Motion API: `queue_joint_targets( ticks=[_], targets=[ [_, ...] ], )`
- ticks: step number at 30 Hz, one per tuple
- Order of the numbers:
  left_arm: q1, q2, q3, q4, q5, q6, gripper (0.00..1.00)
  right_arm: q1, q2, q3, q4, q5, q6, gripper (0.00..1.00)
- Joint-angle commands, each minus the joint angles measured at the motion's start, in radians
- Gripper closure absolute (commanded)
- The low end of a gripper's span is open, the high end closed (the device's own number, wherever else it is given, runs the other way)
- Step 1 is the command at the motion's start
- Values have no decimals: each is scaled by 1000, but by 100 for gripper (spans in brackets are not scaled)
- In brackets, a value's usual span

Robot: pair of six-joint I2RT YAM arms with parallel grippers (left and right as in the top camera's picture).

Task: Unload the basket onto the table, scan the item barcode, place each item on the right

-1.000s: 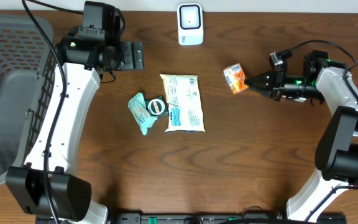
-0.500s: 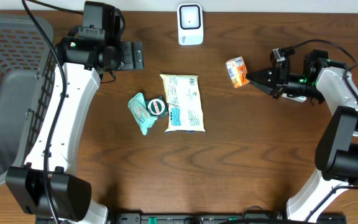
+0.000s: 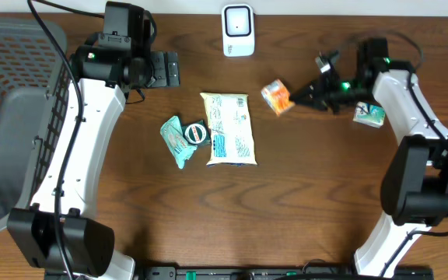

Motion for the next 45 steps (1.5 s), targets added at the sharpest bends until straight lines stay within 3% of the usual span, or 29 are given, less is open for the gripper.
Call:
queue_joint_targets(
  ticks=[1, 6, 13, 18, 25, 30, 36, 41, 45],
  targets=[
    [1, -6, 9, -3, -6, -6, 2, 78, 3, 154, 5, 302, 111, 99],
    [1, -6, 9, -3, -6, -5, 2, 187, 21, 311, 63, 624, 132, 99],
    [1, -6, 9, -3, -6, -5, 2, 360, 106, 322, 376, 1079, 33, 99],
    [1, -6, 9, -3, -6, -5, 2, 420, 227, 322, 606, 1171, -108, 99],
    [1, -6, 9, -3, -6, -5, 3, 455, 360, 322, 852, 1332, -164, 99],
    [1, -6, 9, -3, -6, -5, 2, 456, 343, 322, 832, 1336, -129, 99],
    [1, -6, 9, -3, -6, -5, 2, 445, 283, 322, 656, 1218, -2, 99],
    [1, -6, 9, -3, -6, -6, 2, 382, 251, 322, 480, 940, 65, 82],
    [1, -6, 9, -3, -6, -5, 2, 331, 270, 321, 397, 805, 69, 76]
  ],
)
